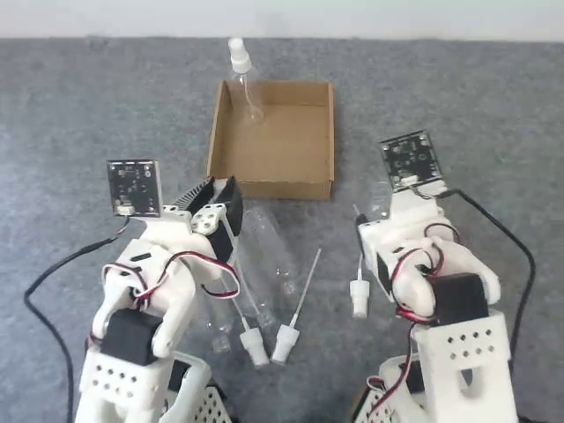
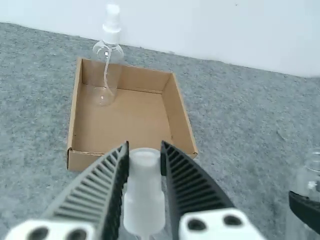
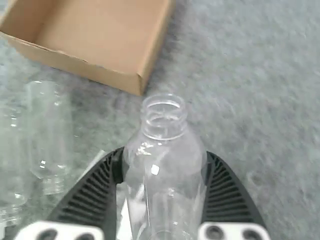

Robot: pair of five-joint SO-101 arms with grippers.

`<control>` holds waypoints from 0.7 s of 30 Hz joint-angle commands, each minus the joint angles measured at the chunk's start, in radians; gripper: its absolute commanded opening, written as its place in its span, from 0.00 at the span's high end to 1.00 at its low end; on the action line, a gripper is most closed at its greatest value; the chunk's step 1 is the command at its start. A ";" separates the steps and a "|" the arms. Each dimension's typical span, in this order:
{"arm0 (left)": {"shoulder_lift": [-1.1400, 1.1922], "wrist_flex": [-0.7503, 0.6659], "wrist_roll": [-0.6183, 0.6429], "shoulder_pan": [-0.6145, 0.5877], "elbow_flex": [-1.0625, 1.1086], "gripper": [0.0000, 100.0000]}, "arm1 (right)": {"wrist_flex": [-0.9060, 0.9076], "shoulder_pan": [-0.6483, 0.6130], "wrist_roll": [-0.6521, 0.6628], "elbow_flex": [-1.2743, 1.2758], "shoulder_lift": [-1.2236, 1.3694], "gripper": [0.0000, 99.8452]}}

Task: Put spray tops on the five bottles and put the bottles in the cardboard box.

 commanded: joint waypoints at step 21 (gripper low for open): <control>-0.087 -0.032 0.017 -0.061 -0.008 0.99 | -0.232 -0.228 0.005 0.143 -0.131 0.92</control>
